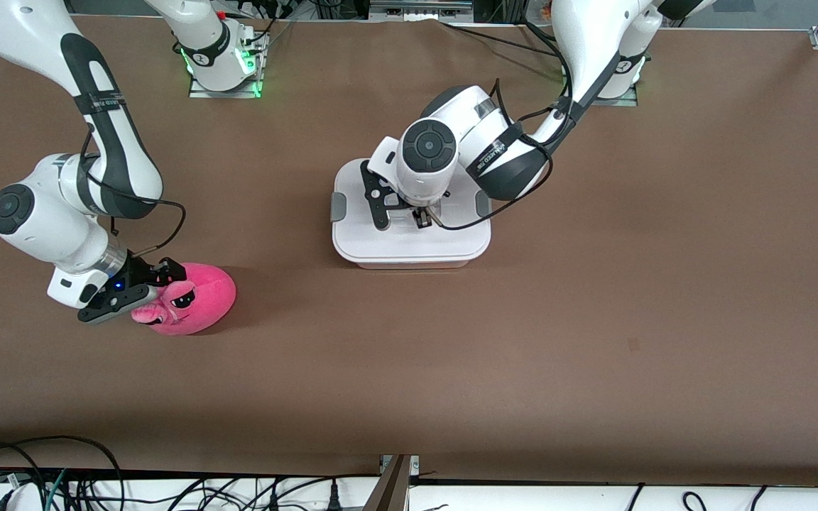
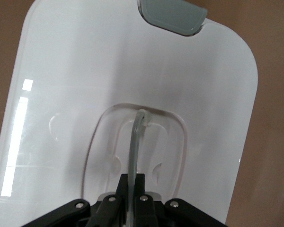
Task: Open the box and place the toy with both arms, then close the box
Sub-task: 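Lift the white lid with the left gripper while the right gripper grasps the toy, then set the lid aside with the left gripper while the right gripper carries the toy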
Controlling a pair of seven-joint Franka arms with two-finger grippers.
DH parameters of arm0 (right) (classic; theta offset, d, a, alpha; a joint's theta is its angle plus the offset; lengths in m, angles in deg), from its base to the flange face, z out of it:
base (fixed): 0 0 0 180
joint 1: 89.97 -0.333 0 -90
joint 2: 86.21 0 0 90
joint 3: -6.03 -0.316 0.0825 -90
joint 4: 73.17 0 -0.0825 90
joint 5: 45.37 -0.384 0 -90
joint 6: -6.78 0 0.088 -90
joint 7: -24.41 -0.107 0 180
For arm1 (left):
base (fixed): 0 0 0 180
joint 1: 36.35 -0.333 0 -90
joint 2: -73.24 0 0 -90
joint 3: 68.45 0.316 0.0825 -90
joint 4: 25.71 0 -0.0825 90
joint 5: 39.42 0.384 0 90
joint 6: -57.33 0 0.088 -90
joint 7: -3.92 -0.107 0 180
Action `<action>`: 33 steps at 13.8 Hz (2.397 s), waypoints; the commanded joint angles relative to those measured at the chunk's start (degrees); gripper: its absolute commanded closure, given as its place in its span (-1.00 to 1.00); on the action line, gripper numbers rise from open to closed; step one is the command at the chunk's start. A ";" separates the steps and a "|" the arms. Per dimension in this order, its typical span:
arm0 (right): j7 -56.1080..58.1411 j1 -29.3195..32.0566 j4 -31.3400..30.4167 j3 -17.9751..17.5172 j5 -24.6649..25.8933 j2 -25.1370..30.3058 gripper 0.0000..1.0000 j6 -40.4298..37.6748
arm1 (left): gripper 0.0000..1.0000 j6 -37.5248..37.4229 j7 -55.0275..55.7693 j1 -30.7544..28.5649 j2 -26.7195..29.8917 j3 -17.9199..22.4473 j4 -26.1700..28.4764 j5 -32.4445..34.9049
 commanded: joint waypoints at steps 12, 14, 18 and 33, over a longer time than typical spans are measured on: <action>1.25 0.29 5.89 -3.38 -0.74 2.76 1.00 -13.91 | 1.00 -25.49 -7.10 -11.53 12.14 -2.52 -2.93 -0.14; 1.52 0.20 11.78 -5.22 -0.65 3.20 1.00 -25.06 | 1.00 -27.71 -8.87 -17.67 13.46 -2.69 -3.02 -0.23; 1.26 0.20 18.56 -11.45 0.40 3.29 1.00 -39.25 | 1.00 -31.31 -12.64 -29.19 17.15 -2.07 -3.02 1.53; -16.65 -27.47 22.70 -16.92 20.09 0.93 1.00 -45.68 | 1.00 -30.62 -30.85 -37.48 15.84 -1.29 -3.20 4.52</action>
